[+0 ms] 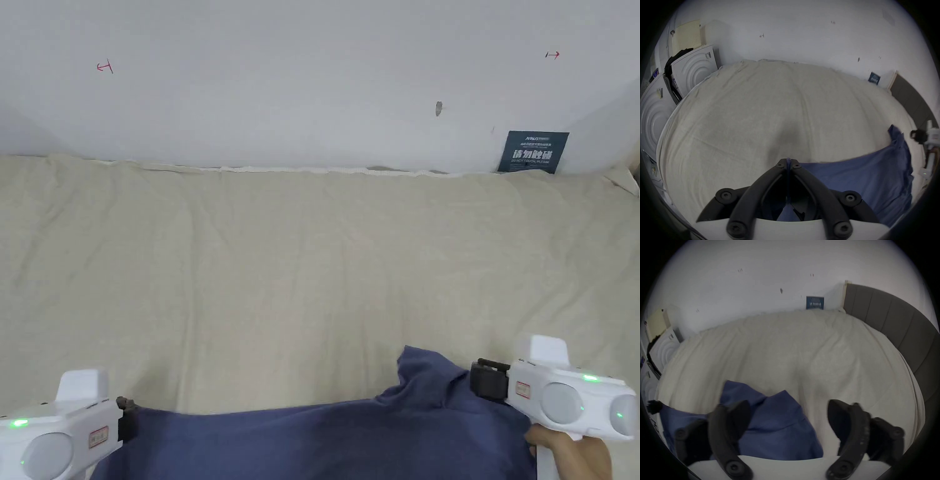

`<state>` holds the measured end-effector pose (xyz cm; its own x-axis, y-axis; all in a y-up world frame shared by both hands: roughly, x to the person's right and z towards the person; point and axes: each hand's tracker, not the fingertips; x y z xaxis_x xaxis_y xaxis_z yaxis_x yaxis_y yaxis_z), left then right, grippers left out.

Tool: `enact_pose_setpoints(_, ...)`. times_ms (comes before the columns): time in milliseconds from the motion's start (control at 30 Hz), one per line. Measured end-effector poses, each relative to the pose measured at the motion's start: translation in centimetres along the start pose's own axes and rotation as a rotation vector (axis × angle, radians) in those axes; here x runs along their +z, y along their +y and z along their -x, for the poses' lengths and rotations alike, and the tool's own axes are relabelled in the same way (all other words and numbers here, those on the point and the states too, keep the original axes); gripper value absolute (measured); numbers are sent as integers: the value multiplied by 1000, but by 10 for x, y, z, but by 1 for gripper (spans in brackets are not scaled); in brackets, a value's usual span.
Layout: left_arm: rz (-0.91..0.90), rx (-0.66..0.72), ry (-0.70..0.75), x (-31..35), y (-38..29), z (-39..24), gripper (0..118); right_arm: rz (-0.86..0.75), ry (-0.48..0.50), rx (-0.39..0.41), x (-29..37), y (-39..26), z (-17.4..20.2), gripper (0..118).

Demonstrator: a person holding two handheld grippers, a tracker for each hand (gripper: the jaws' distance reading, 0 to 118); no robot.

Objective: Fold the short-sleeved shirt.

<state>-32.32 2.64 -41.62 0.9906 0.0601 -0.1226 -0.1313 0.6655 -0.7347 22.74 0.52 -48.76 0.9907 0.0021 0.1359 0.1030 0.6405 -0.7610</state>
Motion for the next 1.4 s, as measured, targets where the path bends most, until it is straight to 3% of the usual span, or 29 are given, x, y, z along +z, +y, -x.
enact_pose_setpoints(33, -9, 2, -9, 6, 1, 0, 3, 54, -4, 9, -15, 1, -1, 108)
enact_pose_setpoints(167, -37, 1, -31, 21, 4, 0, 3, 144, -36, 49, -46, -5, 5, 71)
enact_pose_setpoints(233, -40, 5, -35, 26, 4, 3, 3, 146, -30, 66, -53, -10, 7, 61)
enact_pose_setpoints(267, -40, 9, -35, 27, 4, 3, 3, 109, -33, 88, -47, -10, 9, 36)
enact_pose_setpoints(300, -39, 15, -35, 28, 3, 4, 3, 103, -22, 113, -40, -11, 11, 36)
enact_pose_setpoints(333, -39, 19, -32, 29, 2, 6, 3, 99, -45, 145, -32, -12, 15, 25)
enact_pose_setpoints(367, -38, 24, -29, 30, 1, 8, 3, 101, -16, 175, -27, -13, 15, 2)
enact_pose_setpoints(500, -49, 51, -16, 40, -7, 12, 3, 1, -9, 216, 34, -20, 22, 4)
enact_pose_setpoints(700, -71, 72, -5, 70, -25, 23, 3, -134, 85, 156, 139, -42, -1, 4)
enact_pose_setpoints(933, -57, 98, -4, 117, -67, 38, 3, -169, 164, 83, 218, -107, -39, 4)
enact_pose_setpoints(1100, 32, 64, 6, 130, -120, 44, 3, -106, 165, 37, 231, -172, -52, 4)
enact_pose_setpoints(1400, 173, 29, 61, 107, -184, 56, 3, 84, 102, -43, 198, -259, -61, 4)
